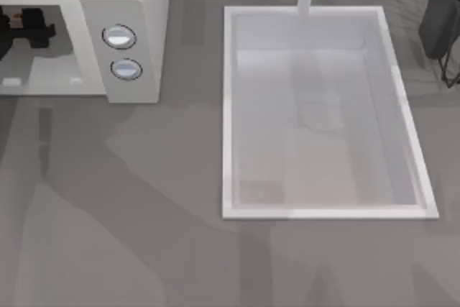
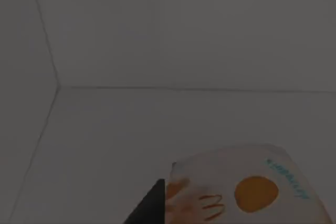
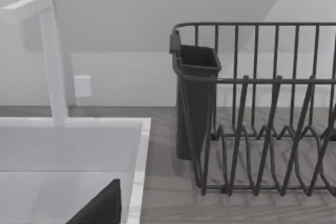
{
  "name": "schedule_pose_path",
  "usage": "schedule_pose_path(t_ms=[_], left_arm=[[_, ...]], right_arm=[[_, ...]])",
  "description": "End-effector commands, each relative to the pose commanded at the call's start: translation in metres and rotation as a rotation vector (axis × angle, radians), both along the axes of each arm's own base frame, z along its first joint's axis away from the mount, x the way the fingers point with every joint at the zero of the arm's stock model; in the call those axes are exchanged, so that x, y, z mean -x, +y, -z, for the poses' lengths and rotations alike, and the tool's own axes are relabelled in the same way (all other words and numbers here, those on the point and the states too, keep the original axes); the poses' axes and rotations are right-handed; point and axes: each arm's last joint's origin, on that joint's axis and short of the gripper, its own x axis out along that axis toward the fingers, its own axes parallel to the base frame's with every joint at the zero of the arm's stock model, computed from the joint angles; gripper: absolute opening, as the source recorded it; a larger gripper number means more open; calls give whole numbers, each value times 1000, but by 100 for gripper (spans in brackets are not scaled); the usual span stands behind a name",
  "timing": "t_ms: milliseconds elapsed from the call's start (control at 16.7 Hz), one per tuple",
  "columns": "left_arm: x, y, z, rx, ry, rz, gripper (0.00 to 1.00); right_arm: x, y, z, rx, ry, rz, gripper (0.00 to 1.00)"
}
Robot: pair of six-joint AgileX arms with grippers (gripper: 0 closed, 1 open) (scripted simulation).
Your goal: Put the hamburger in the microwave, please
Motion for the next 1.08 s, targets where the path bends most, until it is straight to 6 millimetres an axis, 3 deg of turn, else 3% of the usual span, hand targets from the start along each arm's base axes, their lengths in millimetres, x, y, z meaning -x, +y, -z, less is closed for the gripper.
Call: schedule_pose_path(t_ms=[120,540,600,840,1080], left_arm=[[0,0,0,0,0,0,100],[0,0,0,0,0,0,100],[29,9,-18,0,-6,-32,100],[42,12,-26,-5,-33,-35,100],[90,17,-24,-5,-24,-33,100]], right_arm=[[0,0,0,0,0,0,100],[0,0,0,0,0,0,100],[0,0,0,0,0,0,100],[0,0,0,0,0,0,100],[0,0,0,0,0,0,100]])
